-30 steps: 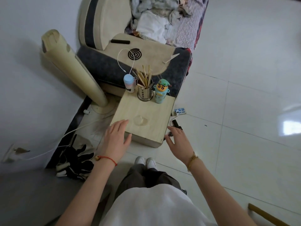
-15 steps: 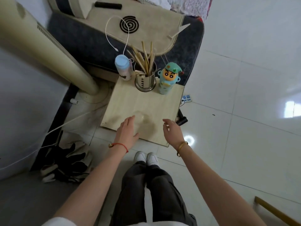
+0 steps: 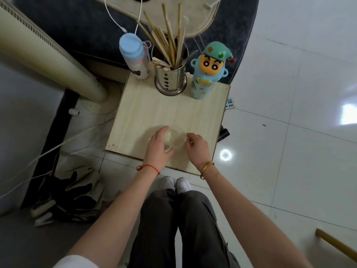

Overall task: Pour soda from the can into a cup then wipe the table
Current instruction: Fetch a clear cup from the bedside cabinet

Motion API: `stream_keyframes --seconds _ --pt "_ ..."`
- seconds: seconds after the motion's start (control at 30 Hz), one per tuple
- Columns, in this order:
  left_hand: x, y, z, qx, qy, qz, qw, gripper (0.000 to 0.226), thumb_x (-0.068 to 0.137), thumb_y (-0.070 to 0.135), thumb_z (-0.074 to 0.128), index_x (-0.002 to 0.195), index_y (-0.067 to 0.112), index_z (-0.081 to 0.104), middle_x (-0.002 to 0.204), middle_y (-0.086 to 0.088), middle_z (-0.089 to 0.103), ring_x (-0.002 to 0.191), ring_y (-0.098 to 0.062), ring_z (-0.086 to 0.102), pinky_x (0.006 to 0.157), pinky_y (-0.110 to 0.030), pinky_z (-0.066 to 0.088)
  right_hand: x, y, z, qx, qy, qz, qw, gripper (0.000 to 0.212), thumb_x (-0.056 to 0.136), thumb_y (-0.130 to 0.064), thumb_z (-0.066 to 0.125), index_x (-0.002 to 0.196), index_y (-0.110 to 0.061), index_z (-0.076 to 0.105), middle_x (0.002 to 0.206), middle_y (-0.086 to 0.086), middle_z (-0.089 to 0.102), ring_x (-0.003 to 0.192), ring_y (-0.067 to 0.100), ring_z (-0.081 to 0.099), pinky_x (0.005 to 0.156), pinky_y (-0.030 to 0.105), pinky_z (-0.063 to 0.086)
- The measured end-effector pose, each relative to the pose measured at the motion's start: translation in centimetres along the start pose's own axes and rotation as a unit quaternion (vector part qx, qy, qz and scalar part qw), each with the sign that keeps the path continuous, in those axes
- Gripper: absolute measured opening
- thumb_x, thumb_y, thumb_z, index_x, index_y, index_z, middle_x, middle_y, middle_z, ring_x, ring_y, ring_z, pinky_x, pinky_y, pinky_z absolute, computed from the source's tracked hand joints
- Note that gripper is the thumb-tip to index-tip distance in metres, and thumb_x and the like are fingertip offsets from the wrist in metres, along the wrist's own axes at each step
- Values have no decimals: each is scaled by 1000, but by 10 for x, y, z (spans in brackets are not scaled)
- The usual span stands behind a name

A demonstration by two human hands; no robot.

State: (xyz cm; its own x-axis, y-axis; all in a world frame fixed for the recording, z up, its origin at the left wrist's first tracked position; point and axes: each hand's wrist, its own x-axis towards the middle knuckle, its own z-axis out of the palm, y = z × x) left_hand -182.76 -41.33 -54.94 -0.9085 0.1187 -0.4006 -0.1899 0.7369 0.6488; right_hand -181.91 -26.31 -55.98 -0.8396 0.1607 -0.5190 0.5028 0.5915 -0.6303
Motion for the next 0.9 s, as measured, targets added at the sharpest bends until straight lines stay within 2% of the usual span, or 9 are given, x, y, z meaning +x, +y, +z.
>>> stream_keyframes --seconds 0.1,0.23,0.33,0.37,0.43,0.53,0.67,0.9 --pt "-2 3 -5 -18 5 6 1000 65 86 23 73 142 18 41 138 0 51 127 -15 48 106 -32 43 -2 -5 1 1 0 6 1000 24 97 -17 48 110 -8 67 97 11 64 77 18 55 70 23 39" --pt "-14 19 -25 -41 5 10 999 63 84 27 75 138 16 45 135 0 55 123 -13 51 99 -21 40 -21 -23 -15 27 -1 7 1000 27 99 -23 46 111 -8 67 96 6 68 79 17 60 72 24 46" --pt "-33 40 -49 -57 6 21 998 62 82 32 77 135 20 47 132 3 58 119 -11 54 98 -25 45 -48 -48 -41 66 -12 13 998 24 101 -20 44 96 -9 66 72 1 62 59 12 53 54 20 41" --pt "-41 48 -58 -60 7 27 998 62 81 34 77 134 21 47 131 4 59 119 -11 55 98 -27 46 -58 -56 -49 80 -18 20 996 27 101 -20 43 97 -7 67 73 3 65 61 16 57 55 23 44" --pt "-57 68 -78 -61 5 42 997 63 80 35 78 133 22 47 132 5 59 119 -11 56 99 -27 47 -77 -72 -67 107 -23 28 994 32 101 -23 42 101 -6 69 84 6 71 76 25 67 71 33 52" --pt "-82 100 -106 -62 4 69 996 64 79 35 78 134 21 48 133 6 59 117 -7 56 101 -24 45 -111 -94 -96 134 -21 31 990 33 101 -26 43 102 -7 70 85 -2 70 80 16 67 83 37 54" --pt "-114 140 -133 -56 -8 97 994 65 80 38 77 136 22 48 134 8 59 114 0 53 101 -20 43 -158 -111 -134 170 8 27 985 31 101 -28 46 108 -9 70 91 -2 73 80 10 68 86 33 54" --pt "-157 188 -152 -37 -42 153 987 66 81 41 74 138 20 49 135 7 59 114 -1 54 103 -24 46 -226 -114 -170 193 51 27 979 32 101 -26 46 108 -8 72 93 0 75 80 8 68 83 30 55"
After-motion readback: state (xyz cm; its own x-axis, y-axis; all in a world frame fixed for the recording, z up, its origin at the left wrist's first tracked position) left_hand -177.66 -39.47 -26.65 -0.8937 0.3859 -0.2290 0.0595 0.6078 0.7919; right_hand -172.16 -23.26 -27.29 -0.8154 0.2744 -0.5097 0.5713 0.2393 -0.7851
